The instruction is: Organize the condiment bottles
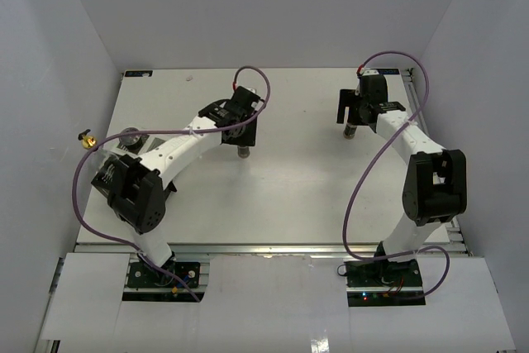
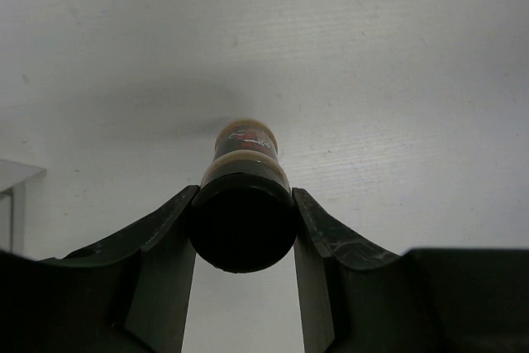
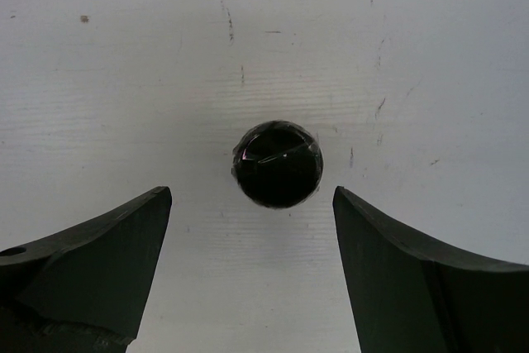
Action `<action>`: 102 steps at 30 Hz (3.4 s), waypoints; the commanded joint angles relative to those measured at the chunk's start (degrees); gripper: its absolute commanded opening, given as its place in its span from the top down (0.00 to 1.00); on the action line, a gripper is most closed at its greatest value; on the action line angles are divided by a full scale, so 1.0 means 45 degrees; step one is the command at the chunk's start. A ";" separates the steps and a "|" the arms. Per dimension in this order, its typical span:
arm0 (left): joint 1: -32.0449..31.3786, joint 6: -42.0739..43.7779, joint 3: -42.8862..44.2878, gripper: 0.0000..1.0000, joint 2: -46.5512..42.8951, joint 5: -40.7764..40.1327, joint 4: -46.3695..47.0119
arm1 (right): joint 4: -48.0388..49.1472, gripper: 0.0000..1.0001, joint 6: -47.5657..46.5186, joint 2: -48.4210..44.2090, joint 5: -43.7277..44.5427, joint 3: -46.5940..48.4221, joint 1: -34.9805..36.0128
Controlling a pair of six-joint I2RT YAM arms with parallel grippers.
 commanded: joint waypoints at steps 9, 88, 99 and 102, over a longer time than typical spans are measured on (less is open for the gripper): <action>0.4370 0.1014 0.0494 1.00 -0.2909 0.0107 -0.0741 | 0.0485 0.22 -0.0522 0.1654 -0.0217 0.1344 -0.0340; 0.8403 0.0829 -0.4843 0.55 -0.5211 0.1672 -0.0409 | 0.0535 0.17 -0.0338 -0.1860 0.2568 0.1394 0.8879; 0.8413 0.0810 -0.4961 0.27 -0.5378 0.1635 -0.0467 | 0.0563 0.17 -0.0350 -0.2061 0.2695 0.1244 0.8879; 0.8394 0.0814 -0.5001 0.24 -0.5441 0.1642 -0.0483 | 0.0563 0.17 -0.0357 -0.2195 0.2805 0.1122 0.8863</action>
